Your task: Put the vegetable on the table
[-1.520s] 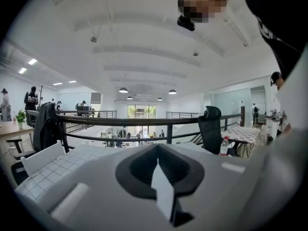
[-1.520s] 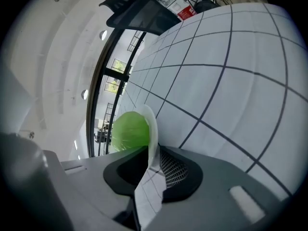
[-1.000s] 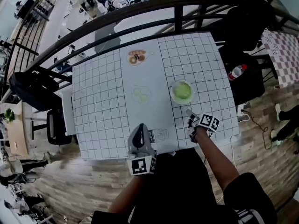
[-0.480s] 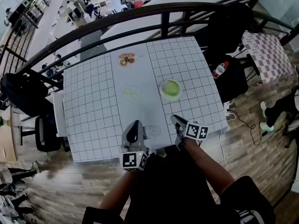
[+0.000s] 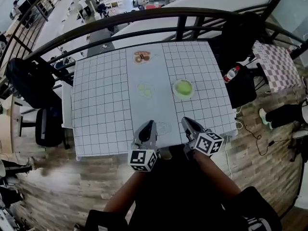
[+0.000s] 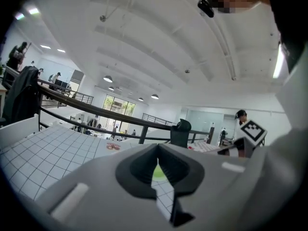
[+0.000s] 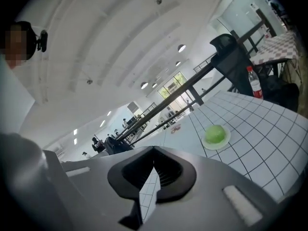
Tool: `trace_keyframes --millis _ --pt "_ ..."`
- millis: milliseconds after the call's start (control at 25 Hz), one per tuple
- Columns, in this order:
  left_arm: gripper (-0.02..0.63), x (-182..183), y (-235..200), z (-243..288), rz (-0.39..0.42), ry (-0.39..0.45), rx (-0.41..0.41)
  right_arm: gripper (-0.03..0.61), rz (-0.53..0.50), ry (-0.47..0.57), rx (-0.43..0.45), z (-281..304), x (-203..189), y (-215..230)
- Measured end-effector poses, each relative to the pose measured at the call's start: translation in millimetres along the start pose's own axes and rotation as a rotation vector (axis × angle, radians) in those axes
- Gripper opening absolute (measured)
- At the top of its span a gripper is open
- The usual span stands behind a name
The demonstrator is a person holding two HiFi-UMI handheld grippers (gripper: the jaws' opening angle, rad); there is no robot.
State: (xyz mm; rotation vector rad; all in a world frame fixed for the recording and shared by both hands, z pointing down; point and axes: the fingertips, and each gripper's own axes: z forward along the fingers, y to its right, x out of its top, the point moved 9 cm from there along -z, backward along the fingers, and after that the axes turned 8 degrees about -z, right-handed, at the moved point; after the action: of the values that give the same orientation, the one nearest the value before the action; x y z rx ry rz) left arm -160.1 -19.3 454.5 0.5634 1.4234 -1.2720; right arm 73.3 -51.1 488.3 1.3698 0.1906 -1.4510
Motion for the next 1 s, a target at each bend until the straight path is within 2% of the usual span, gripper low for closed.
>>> trace_keyframes --millis 200,360,480,640,800,1000 --pt "0.008 4.4 11.3 -17.9 0.031 0.037 -0.04 -0.003 -0.129 0.05 0.023 -3.9 5.7 -40.8" --pt "0.008 12.0 17.2 -28.0 0.076 0.068 -0.045 -0.003 -0.302 0.098 0.005 -8.1 10.7 -75.0" --pt "0.008 18.8 18.9 -31.3 0.127 0.103 -0.044 -0.003 -0.368 0.139 -0.021 -13.0 16.6 -95.2" --pt "0.008 28.1 16.4 -28.9 0.109 0.107 -0.019 -0.003 -0.463 0.188 -0.061 -17.8 22.9 -115.0" --pt "0.008 24.2 15.1 -26.8 0.093 0.095 0.0 -0.003 -0.49 0.207 -0.075 -19.9 21.5 -119.0" --pt "0.008 22.8 33.5 -28.4 0.177 0.138 -0.048 -0.003 -0.499 0.233 -0.127 -25.7 15.4 -118.4"
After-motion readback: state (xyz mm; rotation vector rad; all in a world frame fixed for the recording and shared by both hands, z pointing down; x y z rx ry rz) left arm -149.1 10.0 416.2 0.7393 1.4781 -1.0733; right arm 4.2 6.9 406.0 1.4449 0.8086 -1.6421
